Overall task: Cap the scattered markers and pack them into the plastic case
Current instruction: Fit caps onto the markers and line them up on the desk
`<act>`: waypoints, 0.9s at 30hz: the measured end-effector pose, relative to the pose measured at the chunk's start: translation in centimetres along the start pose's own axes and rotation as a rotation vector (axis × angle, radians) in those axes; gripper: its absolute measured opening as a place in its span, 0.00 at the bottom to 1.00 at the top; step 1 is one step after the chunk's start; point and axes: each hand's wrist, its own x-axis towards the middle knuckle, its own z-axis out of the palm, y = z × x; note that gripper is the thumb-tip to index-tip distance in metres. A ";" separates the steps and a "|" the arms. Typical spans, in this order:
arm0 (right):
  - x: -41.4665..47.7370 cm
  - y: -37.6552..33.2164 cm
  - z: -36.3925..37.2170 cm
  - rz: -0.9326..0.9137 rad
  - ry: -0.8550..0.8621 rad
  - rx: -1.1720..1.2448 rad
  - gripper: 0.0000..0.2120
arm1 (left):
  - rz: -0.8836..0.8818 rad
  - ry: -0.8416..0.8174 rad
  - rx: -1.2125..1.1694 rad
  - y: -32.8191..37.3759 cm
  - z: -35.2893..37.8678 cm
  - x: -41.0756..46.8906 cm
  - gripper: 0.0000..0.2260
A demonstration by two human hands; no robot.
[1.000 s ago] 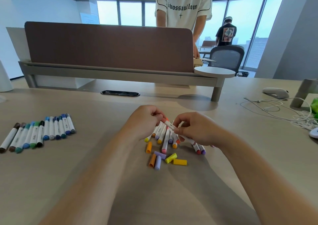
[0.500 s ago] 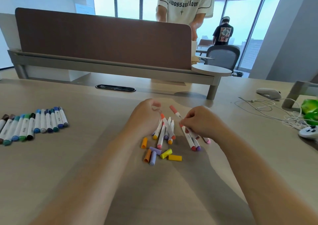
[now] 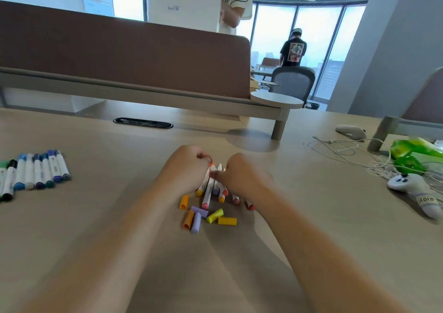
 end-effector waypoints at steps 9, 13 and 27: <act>0.3 -0.3 -0.4 0.055 -0.042 -0.037 0.10 | 0.003 0.004 0.038 -0.2 0.4 0.1 0.10; -0.2 0.3 -1.4 0.093 -0.113 -0.113 0.07 | -0.007 -0.017 0.054 -0.5 0.7 0.3 0.09; 0.4 -0.9 -0.6 0.093 -0.163 -0.266 0.05 | -0.049 -0.012 0.005 -0.3 0.0 0.2 0.09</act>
